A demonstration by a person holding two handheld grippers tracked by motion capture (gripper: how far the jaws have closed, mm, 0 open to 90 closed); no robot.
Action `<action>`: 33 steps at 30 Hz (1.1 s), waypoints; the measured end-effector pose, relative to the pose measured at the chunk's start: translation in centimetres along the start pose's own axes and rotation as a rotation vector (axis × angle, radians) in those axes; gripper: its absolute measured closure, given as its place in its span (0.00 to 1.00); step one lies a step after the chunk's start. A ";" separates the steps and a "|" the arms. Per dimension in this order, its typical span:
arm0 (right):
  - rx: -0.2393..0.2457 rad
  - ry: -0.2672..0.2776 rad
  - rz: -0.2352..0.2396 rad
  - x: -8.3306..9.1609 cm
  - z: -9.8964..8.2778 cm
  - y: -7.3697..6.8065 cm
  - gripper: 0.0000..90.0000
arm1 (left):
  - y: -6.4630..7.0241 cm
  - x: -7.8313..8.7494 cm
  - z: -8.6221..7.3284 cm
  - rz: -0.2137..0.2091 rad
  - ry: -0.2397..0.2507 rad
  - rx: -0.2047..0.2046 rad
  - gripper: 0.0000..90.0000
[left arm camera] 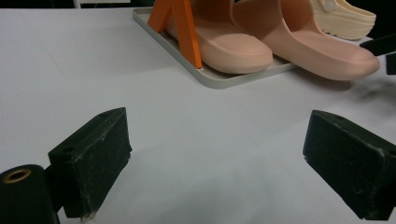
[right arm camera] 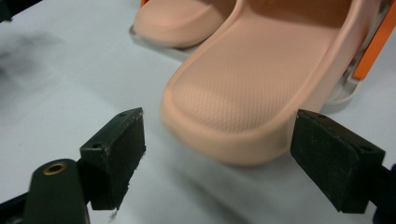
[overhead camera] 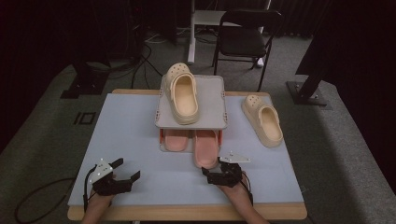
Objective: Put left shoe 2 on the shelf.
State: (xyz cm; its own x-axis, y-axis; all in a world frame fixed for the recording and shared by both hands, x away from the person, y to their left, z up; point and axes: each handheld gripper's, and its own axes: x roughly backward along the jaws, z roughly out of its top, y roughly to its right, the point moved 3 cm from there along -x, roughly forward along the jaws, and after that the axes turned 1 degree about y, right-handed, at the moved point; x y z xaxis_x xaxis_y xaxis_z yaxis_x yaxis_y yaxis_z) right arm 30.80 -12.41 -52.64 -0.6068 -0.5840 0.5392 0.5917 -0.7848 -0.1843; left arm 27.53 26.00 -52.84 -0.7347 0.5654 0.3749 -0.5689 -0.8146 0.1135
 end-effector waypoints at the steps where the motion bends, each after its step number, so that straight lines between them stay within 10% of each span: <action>1: 0.004 -0.004 -0.002 0.1 -0.2 -0.1 0.19 | 0.0 0.0 0.0 0.001 0.001 0.001 0.08; 33: 0.008 -0.022 -0.117 -1.4 0.3 2.2 0.22 | 0.0 0.0 0.0 0.002 0.000 -0.004 0.08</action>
State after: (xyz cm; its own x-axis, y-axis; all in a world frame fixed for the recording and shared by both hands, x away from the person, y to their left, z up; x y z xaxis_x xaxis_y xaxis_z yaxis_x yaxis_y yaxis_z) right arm 33.10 -13.25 -53.55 -0.6607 -0.4835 0.5742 0.5213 -0.8459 -0.1124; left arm 27.59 26.00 -52.84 -0.7355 0.5640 0.3753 -0.5690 -0.8150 0.1096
